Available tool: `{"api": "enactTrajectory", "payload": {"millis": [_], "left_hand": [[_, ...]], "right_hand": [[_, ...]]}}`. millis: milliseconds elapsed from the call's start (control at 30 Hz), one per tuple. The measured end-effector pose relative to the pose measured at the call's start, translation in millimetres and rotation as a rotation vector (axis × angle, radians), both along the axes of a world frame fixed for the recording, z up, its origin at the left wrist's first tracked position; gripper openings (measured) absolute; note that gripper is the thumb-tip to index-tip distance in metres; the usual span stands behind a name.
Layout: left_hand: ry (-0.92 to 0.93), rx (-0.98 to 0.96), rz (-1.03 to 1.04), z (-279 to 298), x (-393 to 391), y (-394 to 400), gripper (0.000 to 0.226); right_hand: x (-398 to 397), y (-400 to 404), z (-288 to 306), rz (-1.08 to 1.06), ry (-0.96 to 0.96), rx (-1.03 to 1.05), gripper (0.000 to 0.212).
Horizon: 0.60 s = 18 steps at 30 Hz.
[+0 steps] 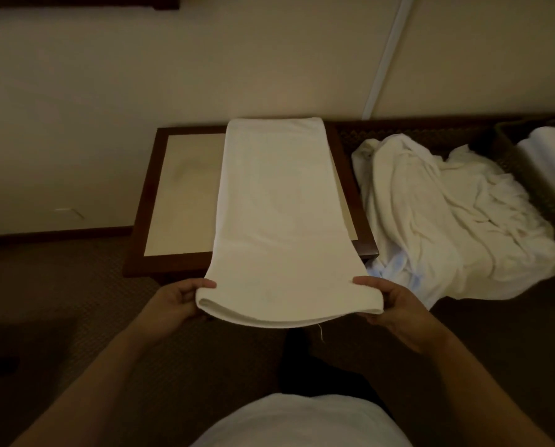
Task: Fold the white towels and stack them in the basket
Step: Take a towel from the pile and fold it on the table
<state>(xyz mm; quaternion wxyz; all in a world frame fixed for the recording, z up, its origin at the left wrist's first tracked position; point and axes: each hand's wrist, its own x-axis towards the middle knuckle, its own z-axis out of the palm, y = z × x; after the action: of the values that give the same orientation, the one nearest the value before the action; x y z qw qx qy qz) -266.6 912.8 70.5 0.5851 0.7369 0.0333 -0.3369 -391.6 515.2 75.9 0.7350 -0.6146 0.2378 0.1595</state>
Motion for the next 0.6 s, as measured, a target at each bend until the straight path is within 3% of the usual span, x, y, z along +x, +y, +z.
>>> {"api": "enactTrajectory", "payload": {"millis": [67,100,167,267,367,467,533,600], "left_hand": [[-0.086,0.009,-0.019,5.2,9.9,0.1,0.057],[-0.132,0.034,-0.013,9.6,19.8,-2.9,0.056],[-0.226,0.117,0.032,15.1,37.0,-11.8,0.027],[-0.368,0.218,0.079,17.6,69.3,-23.7,0.016],[-0.346,0.139,0.101,20.8,116.1,-43.7,0.017],[-0.418,0.207,0.265,16.2,181.0,-80.7,0.026],[-0.421,0.268,0.391,4.2,223.1,-104.3,0.030],[-0.331,0.325,0.403,-17.8,261.2,-117.9,0.036]], "right_hand": [[8.0,0.7,5.8,0.034,-0.110,-0.271,0.043],[18.7,-0.2,8.7,0.018,-0.169,-0.355,0.032],[36.7,0.0,15.7,-0.020,-0.298,-0.480,0.016],[72.9,-13.5,12.6,-0.014,-0.374,-0.825,0.046],[126.2,-24.9,21.7,-0.040,-0.361,-0.771,0.020],[203.1,-34.2,23.1,-0.141,-0.299,-0.656,0.013],[254.0,-41.0,9.8,-0.177,-0.268,-0.663,0.020],[300.2,-53.2,-18.0,-0.109,-0.152,-0.660,0.043]]}}
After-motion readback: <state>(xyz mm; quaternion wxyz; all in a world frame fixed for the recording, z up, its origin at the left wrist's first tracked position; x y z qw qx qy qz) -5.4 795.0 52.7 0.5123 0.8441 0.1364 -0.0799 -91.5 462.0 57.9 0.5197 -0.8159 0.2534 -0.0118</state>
